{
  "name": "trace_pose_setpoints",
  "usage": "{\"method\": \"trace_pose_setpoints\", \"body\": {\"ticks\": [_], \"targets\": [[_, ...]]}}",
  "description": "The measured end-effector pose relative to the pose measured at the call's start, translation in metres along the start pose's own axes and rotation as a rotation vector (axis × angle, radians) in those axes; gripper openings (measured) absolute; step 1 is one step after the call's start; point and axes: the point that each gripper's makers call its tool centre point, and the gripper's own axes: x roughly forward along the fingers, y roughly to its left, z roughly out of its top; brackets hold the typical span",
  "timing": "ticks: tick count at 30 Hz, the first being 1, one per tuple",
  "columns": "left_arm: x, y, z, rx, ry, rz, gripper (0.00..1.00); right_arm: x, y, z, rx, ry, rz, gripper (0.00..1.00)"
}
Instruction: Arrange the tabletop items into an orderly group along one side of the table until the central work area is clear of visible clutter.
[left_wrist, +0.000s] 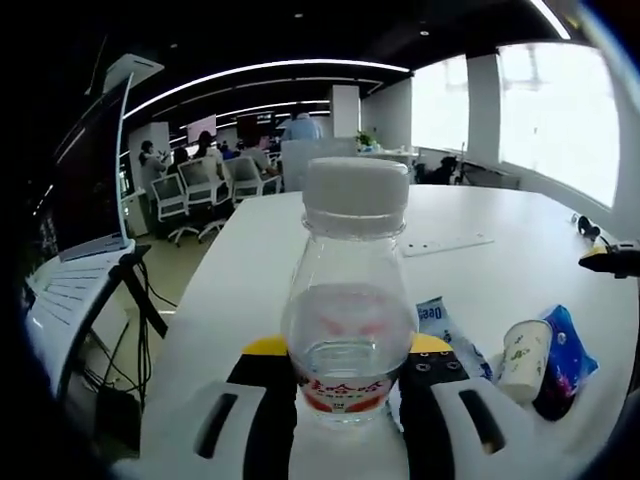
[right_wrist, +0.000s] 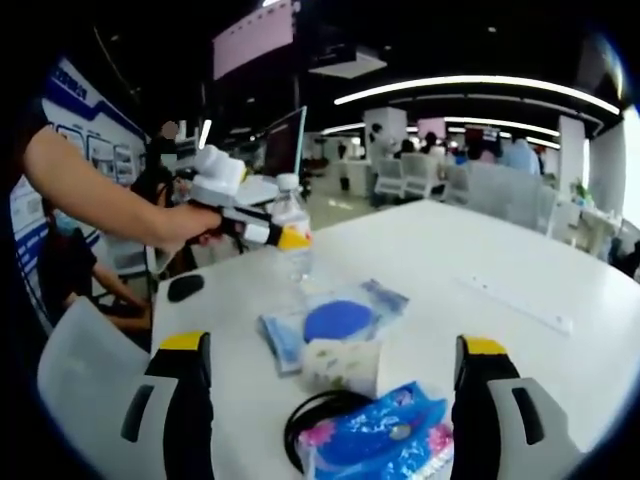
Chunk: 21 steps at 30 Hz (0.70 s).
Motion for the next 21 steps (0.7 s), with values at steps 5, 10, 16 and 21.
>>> {"method": "trace_pose_setpoints", "body": {"ticks": [5, 10, 16, 21], "targets": [[0.003, 0.008, -0.006, -0.014, 0.004, 0.008, 0.38, 0.003, 0.002, -0.005, -0.013, 0.022, 0.001, 0.99], [0.007, 0.012, -0.012, -0.027, 0.007, 0.012, 0.38, 0.003, -0.001, -0.011, -0.011, 0.038, -0.004, 0.99], [0.013, 0.019, -0.018, -0.032, 0.011, 0.022, 0.38, 0.005, -0.003, -0.016, -0.007, 0.053, -0.007, 0.99], [0.017, 0.022, -0.021, -0.034, 0.012, 0.029, 0.38, 0.005, -0.005, -0.021, -0.004, 0.060, -0.012, 0.99]]}}
